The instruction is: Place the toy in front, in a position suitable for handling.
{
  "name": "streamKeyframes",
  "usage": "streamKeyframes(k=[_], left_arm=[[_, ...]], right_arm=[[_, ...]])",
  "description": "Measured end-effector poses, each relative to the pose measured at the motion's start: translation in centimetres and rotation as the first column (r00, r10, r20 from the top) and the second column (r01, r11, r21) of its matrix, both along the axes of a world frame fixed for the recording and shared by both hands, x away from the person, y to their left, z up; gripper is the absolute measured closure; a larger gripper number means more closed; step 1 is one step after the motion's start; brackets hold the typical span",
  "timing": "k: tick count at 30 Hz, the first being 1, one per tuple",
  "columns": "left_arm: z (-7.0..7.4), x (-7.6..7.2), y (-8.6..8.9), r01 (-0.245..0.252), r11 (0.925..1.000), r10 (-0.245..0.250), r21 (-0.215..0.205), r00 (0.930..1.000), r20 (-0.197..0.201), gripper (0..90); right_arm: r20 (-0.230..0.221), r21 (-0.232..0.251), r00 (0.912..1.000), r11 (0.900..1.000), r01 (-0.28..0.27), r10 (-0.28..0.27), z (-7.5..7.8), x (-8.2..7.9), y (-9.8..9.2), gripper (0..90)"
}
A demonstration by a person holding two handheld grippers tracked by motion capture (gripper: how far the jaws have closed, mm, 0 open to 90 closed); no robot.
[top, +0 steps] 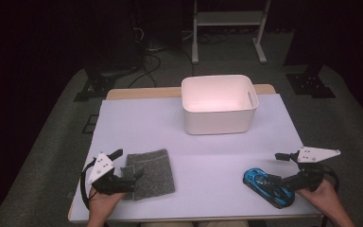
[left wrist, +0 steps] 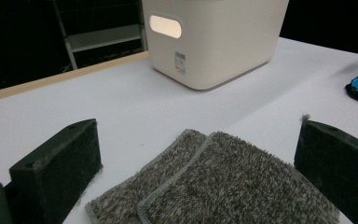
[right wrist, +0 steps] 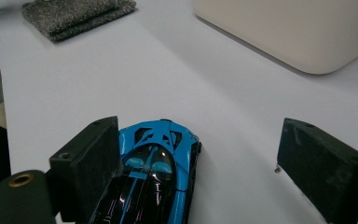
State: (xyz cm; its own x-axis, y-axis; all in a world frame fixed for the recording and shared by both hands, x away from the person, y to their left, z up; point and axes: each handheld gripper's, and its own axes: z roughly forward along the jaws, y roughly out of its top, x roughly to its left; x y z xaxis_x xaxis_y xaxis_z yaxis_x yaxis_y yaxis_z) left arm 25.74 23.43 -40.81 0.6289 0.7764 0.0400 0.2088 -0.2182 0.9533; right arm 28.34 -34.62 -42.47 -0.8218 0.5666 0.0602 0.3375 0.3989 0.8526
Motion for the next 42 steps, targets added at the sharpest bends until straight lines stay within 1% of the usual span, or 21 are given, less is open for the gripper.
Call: streamKeyframes(k=[3,6,7,9,12,14,15,16,20,22,23,25,26,28,31,32,34,37,39,41,42], left_arm=[[0.0,0.1,-0.1,-0.005,1.0000,0.005,-0.003,1.0000,0.000,0.0],[0.0,0.2,-0.2,-0.009,0.9999,0.009,0.004,1.0000,-0.003,0.0],[0.0,0.2,-0.3,-0.013,0.9999,0.013,0.006,0.9999,-0.004,0.0],[0.0,0.2,-0.3,-0.011,0.9999,0.011,0.008,0.9999,-0.002,0.0],[0.0,0.2,-0.4,-0.007,0.9999,0.007,0.011,1.0000,-0.001,0.0],[0.0,0.2,-0.4,-0.002,0.9999,0.002,0.011,1.0000,0.001,0.0],[0.0,0.1,-0.3,0.000,1.0000,0.000,0.008,1.0000,0.002,0.0],[0.0,0.1,-0.3,0.000,1.0000,0.000,0.008,1.0000,0.002,0.0],[0.1,0.0,-0.3,0.003,0.9999,-0.003,0.014,0.9999,0.012,0.0],[0.2,-0.1,-0.2,0.002,0.9999,-0.002,0.015,0.9999,0.014,0.0],[0.2,-0.1,-0.3,0.000,0.9999,-0.001,0.010,0.9999,0.017,0.0],[0.2,-0.1,-0.2,0.003,0.9999,-0.004,0.012,0.9998,0.018,0.0],[0.2,-0.1,-0.2,0.001,0.9999,-0.001,0.010,0.9999,0.015,0.0],[0.2,-0.1,-0.3,0.002,0.9999,-0.002,0.012,0.9999,0.015,0.0],[0.2,-0.1,-0.3,0.005,0.9999,-0.005,0.015,0.9999,0.016,0.0],[0.2,-0.2,-0.4,0.007,0.9998,-0.007,0.018,0.9998,0.017,0.0],[0.2,-0.2,-0.4,0.008,0.9998,-0.008,0.019,0.9998,0.018,0.0],[0.2,-0.2,-0.4,0.006,0.9997,-0.007,0.025,0.9998,0.017,0.0],[0.2,-0.2,-0.4,0.006,0.9997,-0.007,0.023,0.9998,0.020,0.0],[0.2,-0.2,-0.4,0.006,0.9997,-0.006,0.022,0.9998,0.019,0.0],[0.2,-0.2,-0.4,0.006,0.9997,-0.006,0.023,0.9998,0.020,0.0]], right_arm=[[-0.011,0.004,0.9999,1.000,0.001,-0.001,0.0,0.0,0.0,12.0],[-0.018,-0.004,0.9998,1.000,-0.006,0.005,0.0,-0.1,0.1,11.9],[-0.028,-0.008,0.9996,1.000,-0.010,0.010,0.0,-0.1,0.3,11.9],[-0.030,-0.016,0.9995,1.000,-0.011,0.010,0.0,-0.2,0.4,11.9],[-0.044,-0.045,0.9988,0.999,-0.022,0.020,0.2,-0.3,1.1,11.9],[-0.045,-0.050,0.9987,0.998,-0.025,0.023,0.2,-0.3,1.2,11.9],[-0.043,-0.064,0.9988,0.998,-0.028,0.025,0.4,-0.3,1.8,11.9],[-0.043,-0.064,0.9988,0.998,-0.028,0.025,0.4,-0.3,1.8,11.9],[-0.055,-0.111,0.9975,0.993,-0.050,0.044,0.5,-0.4,3.1,11.9],[-0.062,-0.120,0.9969,0.991,-0.054,0.047,0.4,-0.4,3.3,12.0],[-0.067,-0.130,0.9966,0.990,-0.057,0.049,0.3,-0.5,3.6,11.9],[-0.076,-0.168,0.9955,0.983,-0.068,0.056,0.0,-0.6,4.2,12.0],[-0.076,-0.168,0.9955,0.983,-0.068,0.056,0.0,-0.6,4.2,12.0],[-0.087,-0.195,0.9951,0.979,-0.062,0.046,-0.2,-0.7,4.5,12.0],[-0.097,-0.221,0.9945,0.974,-0.059,0.038,-0.4,-0.8,4.8,12.1],[-0.113,-0.237,0.9931,0.970,-0.058,0.032,-0.5,-1.0,4.9,12.1],[-0.115,-0.239,0.9929,0.969,-0.056,0.029,-0.6,-1.0,4.9,12.1],[-0.135,-0.260,0.9906,0.964,-0.055,0.020,-1.0,-1.2,4.9,12.1],[-0.152,-0.281,0.9884,0.958,-0.052,0.009,-1.3,-1.3,4.9,12.1],[-0.154,-0.285,0.9881,0.957,-0.054,0.010,-1.4,-1.4,4.9,12.2],[-0.149,-0.306,0.9888,0.951,-0.044,-0.002,-1.5,-1.6,4.9,12.7]])
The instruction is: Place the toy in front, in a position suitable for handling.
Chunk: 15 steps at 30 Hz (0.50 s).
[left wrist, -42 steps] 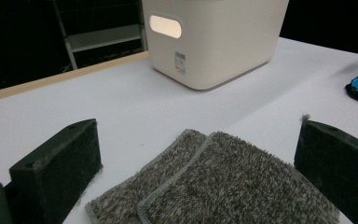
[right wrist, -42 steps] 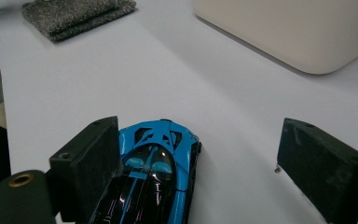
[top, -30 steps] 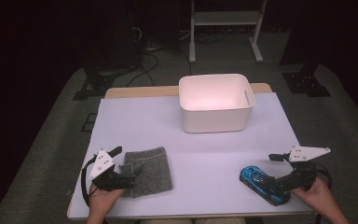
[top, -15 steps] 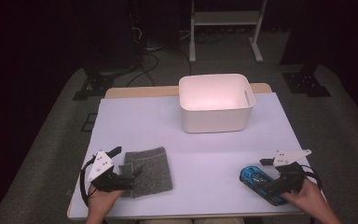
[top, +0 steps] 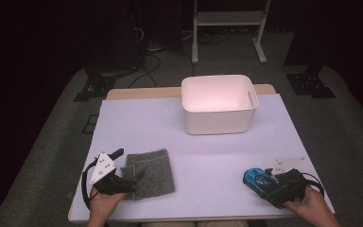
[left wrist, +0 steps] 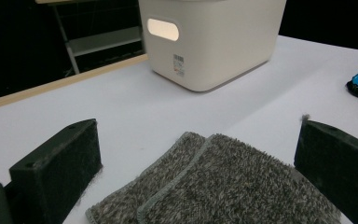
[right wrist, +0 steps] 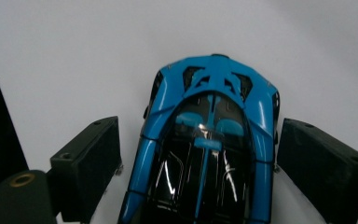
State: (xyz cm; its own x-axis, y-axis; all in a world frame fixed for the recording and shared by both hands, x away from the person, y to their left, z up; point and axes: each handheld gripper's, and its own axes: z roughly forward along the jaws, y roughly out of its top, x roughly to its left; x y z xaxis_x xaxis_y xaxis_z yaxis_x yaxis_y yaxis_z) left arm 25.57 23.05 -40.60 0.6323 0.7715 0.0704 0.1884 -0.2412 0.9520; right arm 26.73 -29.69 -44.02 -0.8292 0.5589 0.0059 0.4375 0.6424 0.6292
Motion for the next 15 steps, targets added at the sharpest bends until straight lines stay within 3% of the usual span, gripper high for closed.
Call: streamKeyframes(k=[5,9,15], left_arm=[[-0.05,0.03,-0.08,0.001,1.0000,-0.001,0.004,1.0000,-0.005,0.0],[-0.10,0.05,-0.12,-0.001,1.0000,0.001,0.006,1.0000,-0.002,0.0],[-0.11,0.03,-0.16,-0.001,1.0000,0.001,0.009,1.0000,-0.002,0.0]], right_arm=[[-0.011,-0.042,0.9996,0.999,0.025,-0.025,-0.65,-0.23,-0.17,14.1],[-0.013,-0.039,0.9995,0.999,0.027,-0.028,-0.90,-0.43,-0.18,20.2],[-0.020,-0.045,0.9981,0.997,0.057,-0.058,-0.81,-0.46,0.04,22.2]])
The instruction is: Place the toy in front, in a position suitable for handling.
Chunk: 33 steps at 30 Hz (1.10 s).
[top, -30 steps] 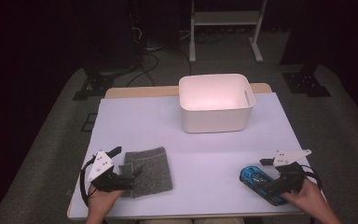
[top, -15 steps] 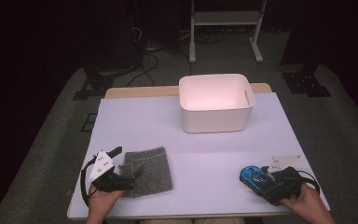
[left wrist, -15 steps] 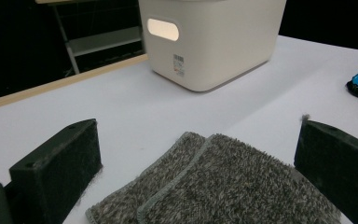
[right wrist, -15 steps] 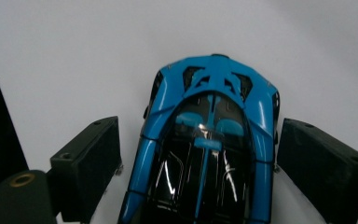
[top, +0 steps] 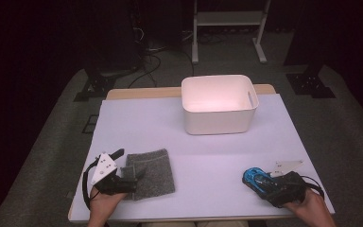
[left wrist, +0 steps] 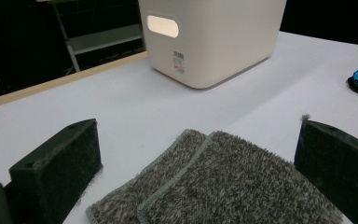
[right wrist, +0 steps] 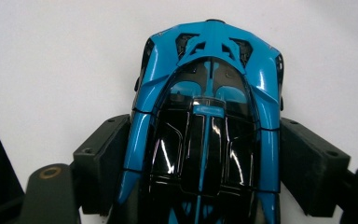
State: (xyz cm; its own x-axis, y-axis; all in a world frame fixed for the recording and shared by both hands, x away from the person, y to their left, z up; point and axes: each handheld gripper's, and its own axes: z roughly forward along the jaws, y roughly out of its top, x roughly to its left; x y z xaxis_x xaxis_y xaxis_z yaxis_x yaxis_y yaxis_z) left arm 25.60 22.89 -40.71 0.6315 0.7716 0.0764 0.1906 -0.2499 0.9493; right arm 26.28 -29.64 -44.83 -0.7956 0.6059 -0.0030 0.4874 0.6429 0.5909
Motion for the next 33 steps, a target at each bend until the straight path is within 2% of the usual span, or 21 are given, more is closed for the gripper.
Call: streamKeyframes(k=[12,17,21,28,29,30,32,33], left_arm=[[0.1,-0.1,0.2,-0.007,1.0000,0.007,-0.003,1.0000,0.001,0.0],[0.1,-0.1,0.2,-0.008,1.0000,0.008,-0.002,1.0000,0.001,0.0],[0.1,-0.1,0.2,-0.008,1.0000,0.008,0.000,1.0000,0.002,0.0],[0.1,-0.1,0.3,-0.008,0.9999,0.008,-0.006,1.0000,0.002,0.0],[0.1,-0.1,0.3,-0.008,0.9999,0.008,-0.007,1.0000,0.002,0.0],[0.1,0.0,0.3,-0.007,1.0000,0.007,-0.006,1.0000,0.002,0.0],[0.2,0.0,0.2,-0.007,1.0000,0.007,-0.004,1.0000,0.003,0.0],[0.2,0.0,0.2,-0.007,1.0000,0.007,-0.005,1.0000,0.003,0.0]], right_arm=[[-0.008,0.012,0.9998,1.000,-0.016,0.016,0.2,0.3,-0.5,24.9],[-0.012,0.054,0.9997,0.998,-0.022,0.023,0.4,0.4,-1.1,26.9],[-0.008,0.042,0.9996,0.999,-0.027,0.028,0.4,0.4,-1.1,26.9],[-0.006,0.085,0.9997,0.996,-0.025,0.026,0.7,0.5,-1.5,27.0],[0.005,0.110,0.9996,0.993,-0.029,0.029,1.2,0.5,-1.7,27.0],[0.005,0.110,0.9996,0.993,-0.029,0.029,1.2,0.5,-1.7,27.0],[0.039,0.096,0.9988,0.995,-0.032,0.029,2.0,0.6,-1.5,27.0],[0.047,0.110,0.9984,0.993,-0.036,0.031,2.4,0.7,-1.4,26.9]])
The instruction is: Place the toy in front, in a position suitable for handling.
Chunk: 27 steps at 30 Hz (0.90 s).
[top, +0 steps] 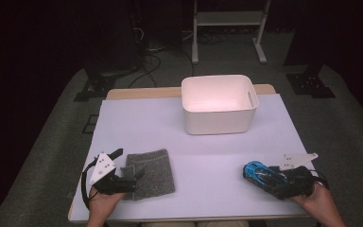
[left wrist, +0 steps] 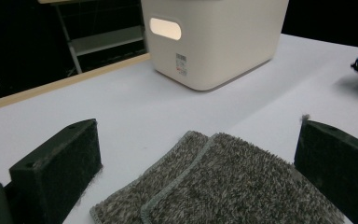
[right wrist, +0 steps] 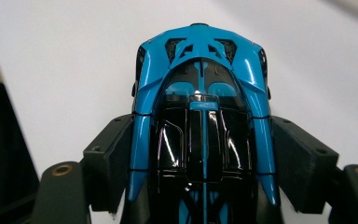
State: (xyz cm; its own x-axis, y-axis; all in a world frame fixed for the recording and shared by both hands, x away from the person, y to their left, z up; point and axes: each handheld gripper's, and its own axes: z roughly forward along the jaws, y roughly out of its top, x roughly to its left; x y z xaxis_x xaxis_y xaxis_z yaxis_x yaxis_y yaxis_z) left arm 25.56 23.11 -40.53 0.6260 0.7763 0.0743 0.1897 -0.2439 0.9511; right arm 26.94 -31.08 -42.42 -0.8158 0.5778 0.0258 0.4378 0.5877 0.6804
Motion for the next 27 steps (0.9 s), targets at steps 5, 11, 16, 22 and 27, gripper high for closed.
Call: streamKeyframes(k=[5,11,16,22,27], left_arm=[[0.1,-0.1,0.1,0.003,1.0000,-0.003,-0.003,1.0000,0.005,0.0],[0.3,-0.1,0.2,0.010,0.9999,-0.010,0.002,0.9999,0.007,0.0],[0.4,0.0,0.4,0.015,0.9999,-0.015,0.001,0.9999,0.008,0.0],[0.6,0.2,0.5,0.031,0.9995,-0.031,-0.004,0.9995,0.007,0.0],[0.7,0.5,0.5,0.048,0.9989,-0.048,-0.003,0.9988,0.005,0.0]], right_arm=[[0.038,0.043,0.9966,0.996,-0.075,0.074,2.7,1.2,1.7,26.9],[0.071,0.052,0.9837,0.984,-0.169,0.165,4.7,2.7,4.8,26.9],[0.086,0.037,0.9661,0.968,-0.247,0.243,5.0,4.2,7.7,26.9],[0.058,0.006,0.9309,0.932,-0.362,0.361,3.2,5.8,11.1,26.9],[0.019,-0.018,0.9108,0.911,-0.412,0.412,1.8,6.3,12.8,26.9]])
